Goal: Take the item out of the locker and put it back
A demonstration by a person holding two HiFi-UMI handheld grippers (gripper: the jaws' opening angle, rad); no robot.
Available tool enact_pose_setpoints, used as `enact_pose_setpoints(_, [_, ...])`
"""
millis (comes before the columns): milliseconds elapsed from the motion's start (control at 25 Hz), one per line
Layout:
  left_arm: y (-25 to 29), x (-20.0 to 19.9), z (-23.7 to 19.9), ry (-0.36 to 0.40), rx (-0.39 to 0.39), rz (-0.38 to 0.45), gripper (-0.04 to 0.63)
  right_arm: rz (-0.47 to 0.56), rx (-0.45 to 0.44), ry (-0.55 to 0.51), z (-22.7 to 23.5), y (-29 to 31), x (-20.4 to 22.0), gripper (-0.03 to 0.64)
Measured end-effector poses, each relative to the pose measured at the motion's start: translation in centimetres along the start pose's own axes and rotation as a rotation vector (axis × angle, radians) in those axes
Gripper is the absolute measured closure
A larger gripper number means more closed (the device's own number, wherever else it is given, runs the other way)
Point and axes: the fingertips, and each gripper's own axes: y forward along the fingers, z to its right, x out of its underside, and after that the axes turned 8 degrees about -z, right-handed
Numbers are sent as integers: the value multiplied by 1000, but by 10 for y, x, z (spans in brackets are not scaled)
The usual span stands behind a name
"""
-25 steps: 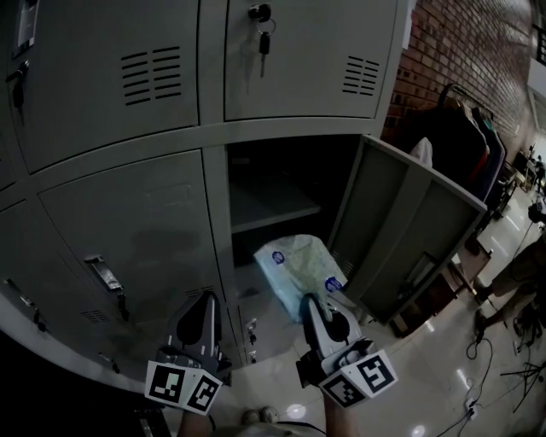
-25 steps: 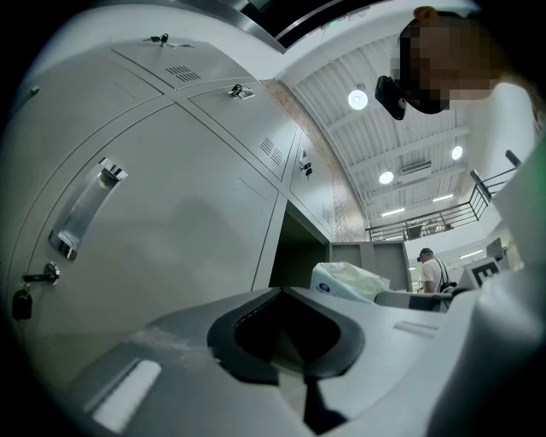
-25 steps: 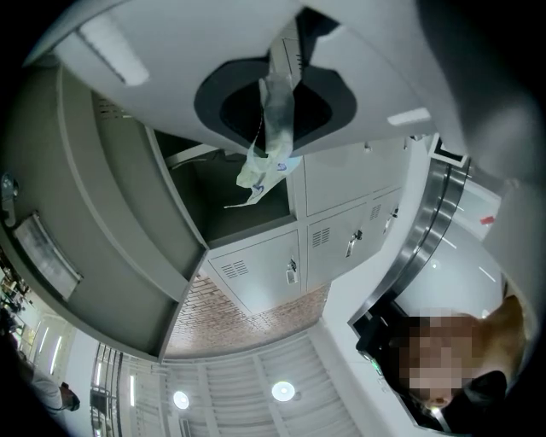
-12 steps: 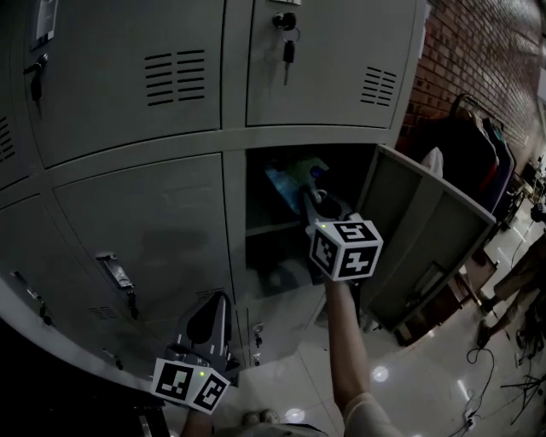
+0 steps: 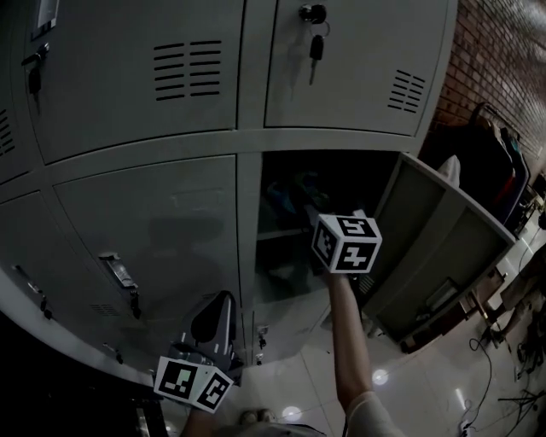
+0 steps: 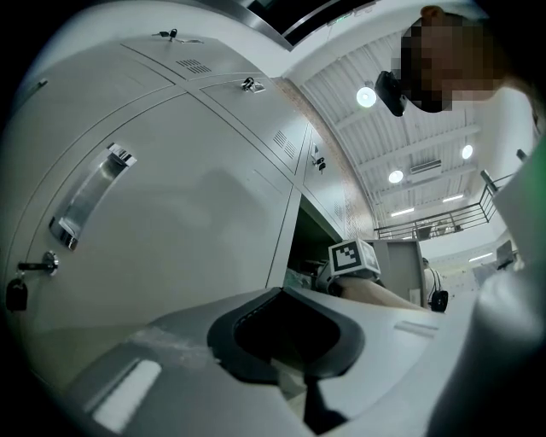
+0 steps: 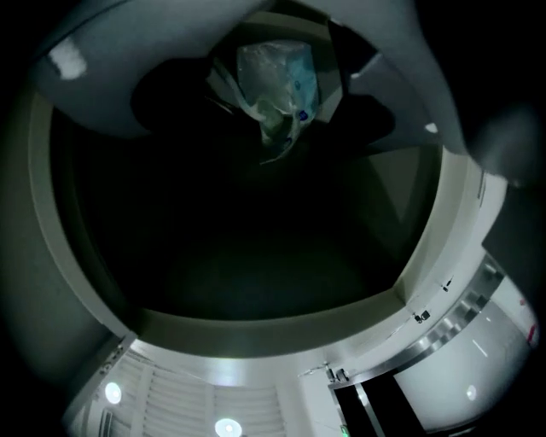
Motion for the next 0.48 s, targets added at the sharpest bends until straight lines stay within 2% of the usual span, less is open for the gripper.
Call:
enact_pose_setpoints(280, [9, -5, 7, 19, 17, 15, 591, 51, -24, 34, 6, -21, -14, 198])
enact_pose_setpoints(360, [15, -17, 8, 43, 24, 43, 591, 88, -84, 72, -3, -36, -25, 198])
enact_pose_setpoints(480, [22, -39, 9, 78, 29, 89, 591, 213, -181, 101, -26, -79, -56, 198])
